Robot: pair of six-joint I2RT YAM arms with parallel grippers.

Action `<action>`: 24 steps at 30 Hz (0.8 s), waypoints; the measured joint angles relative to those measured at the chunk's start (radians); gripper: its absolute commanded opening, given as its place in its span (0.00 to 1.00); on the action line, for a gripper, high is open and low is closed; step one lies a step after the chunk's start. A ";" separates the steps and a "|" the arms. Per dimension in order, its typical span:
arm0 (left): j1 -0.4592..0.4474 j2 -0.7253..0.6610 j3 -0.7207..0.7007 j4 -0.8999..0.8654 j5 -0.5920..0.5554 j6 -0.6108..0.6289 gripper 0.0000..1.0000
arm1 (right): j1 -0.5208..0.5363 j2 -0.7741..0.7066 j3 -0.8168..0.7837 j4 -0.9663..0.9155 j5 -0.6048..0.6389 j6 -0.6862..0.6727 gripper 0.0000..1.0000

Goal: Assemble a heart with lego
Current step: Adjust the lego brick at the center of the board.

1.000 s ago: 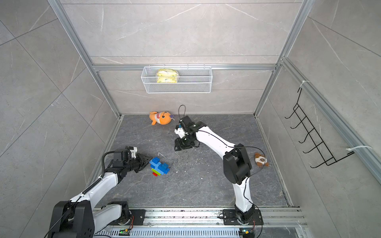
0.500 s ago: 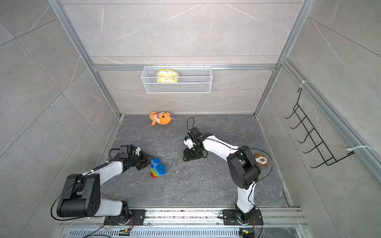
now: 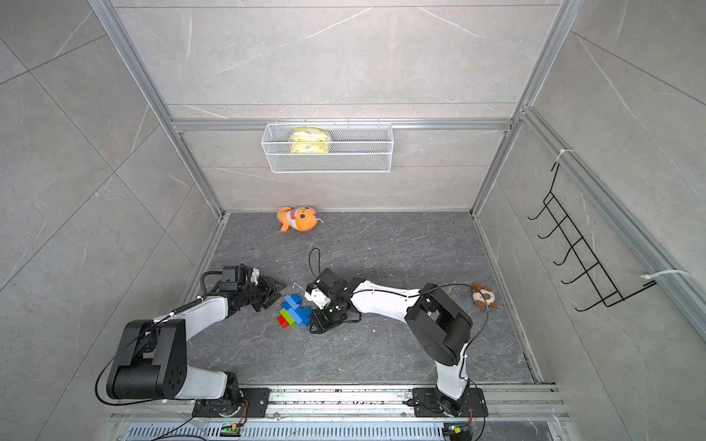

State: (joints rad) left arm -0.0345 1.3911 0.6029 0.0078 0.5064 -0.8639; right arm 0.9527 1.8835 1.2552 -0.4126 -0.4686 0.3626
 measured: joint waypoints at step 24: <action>0.031 -0.535 -0.229 -0.196 -0.201 0.043 0.51 | -0.185 0.614 0.855 -0.025 0.106 0.079 0.28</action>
State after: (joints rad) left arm -0.0036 0.8562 0.3744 -0.1883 0.3050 -0.8211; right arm 0.7673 2.4973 2.1105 -0.4374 -0.3630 0.4412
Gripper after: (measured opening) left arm 0.510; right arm 0.275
